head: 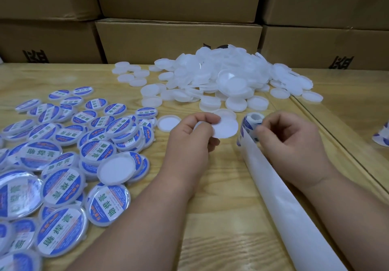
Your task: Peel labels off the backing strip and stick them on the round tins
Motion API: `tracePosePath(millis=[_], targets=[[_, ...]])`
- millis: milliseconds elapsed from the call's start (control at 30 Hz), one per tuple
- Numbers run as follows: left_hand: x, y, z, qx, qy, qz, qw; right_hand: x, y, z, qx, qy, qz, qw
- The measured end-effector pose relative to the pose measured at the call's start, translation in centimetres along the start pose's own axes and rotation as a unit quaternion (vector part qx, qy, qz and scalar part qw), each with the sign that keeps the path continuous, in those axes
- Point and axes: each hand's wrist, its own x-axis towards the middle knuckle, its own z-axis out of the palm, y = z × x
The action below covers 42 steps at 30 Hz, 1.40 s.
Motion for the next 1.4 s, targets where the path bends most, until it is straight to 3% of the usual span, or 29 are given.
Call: tracePosePath(millis=[100,233,900,1233,1400], targets=[[-0.18,0.12,0.09,-0.01,-0.011,0.006,1.0,0.03,-0.44,1.15,-0.052,0.047,-0.126,0.99],[-0.18,0.31,0.03,-0.037,-0.022,0.006,0.999,0.12,-0.18,1.39,-0.095,0.028,-0.191,0.977],[-0.2,0.31,0.09,0.005,-0.07,0.001,0.998,0.15,-0.34,1.07,-0.055,-0.014,-0.174,0.983],[0.01,0.3,-0.14,-0.039,-0.07,0.006,0.997,-0.02,-0.51,0.92,-0.087,-0.064,-0.172,0.979],[0.14,0.24,-0.36,-0.088,-0.083,0.001,0.993,-0.08,-0.65,1.09,-0.071,-0.031,-0.165,0.983]])
